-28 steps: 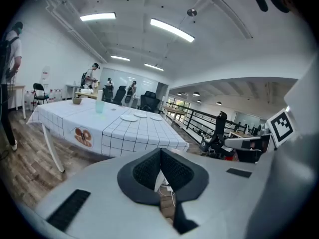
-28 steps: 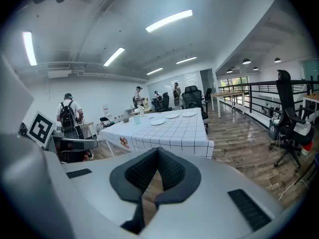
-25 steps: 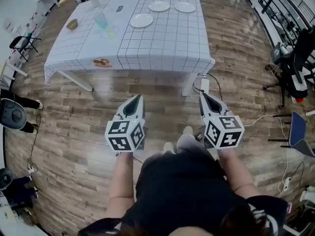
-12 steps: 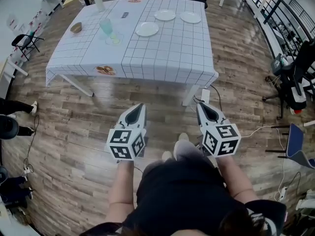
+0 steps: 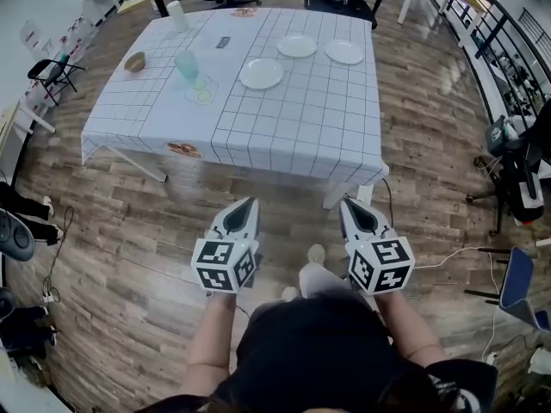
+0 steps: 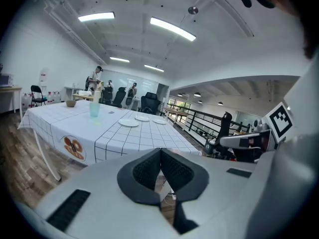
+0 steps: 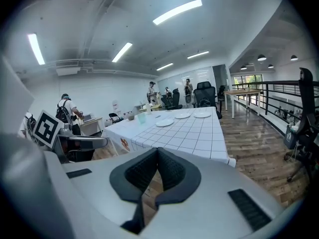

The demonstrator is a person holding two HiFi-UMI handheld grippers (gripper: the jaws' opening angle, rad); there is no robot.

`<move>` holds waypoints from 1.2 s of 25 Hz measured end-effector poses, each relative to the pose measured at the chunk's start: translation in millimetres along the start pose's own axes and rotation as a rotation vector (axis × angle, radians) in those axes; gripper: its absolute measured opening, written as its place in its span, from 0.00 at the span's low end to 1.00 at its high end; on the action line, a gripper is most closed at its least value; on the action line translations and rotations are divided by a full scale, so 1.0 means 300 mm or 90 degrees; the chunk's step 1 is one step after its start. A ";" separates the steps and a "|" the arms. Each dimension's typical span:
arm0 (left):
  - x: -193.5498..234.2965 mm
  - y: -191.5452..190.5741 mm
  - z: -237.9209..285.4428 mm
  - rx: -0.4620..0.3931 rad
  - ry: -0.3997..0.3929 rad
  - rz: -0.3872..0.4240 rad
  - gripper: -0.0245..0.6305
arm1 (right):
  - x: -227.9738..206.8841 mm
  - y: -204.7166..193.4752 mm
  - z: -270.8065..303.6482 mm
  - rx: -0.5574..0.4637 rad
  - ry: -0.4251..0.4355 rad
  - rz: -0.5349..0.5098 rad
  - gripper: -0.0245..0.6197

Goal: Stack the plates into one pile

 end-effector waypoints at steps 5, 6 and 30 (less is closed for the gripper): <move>-0.001 0.039 0.174 -0.018 -0.018 -0.048 0.08 | -0.094 0.043 0.133 0.005 0.033 0.007 0.06; -0.003 0.048 0.203 -0.025 -0.019 -0.059 0.08 | -0.109 0.049 0.158 0.009 0.041 0.007 0.06; 0.111 0.182 0.633 -0.057 0.115 -0.151 0.35 | -0.342 0.073 0.518 0.055 0.122 -0.016 0.06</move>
Point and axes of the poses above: the fingertips, and each gripper's own axes: z forward along the fingers, x to its left, y out of its top, the point moved 5 cm from there along -z, backward along the fingers, and after that the axes turned 10 degrees about -x, right-handed, at the moved point
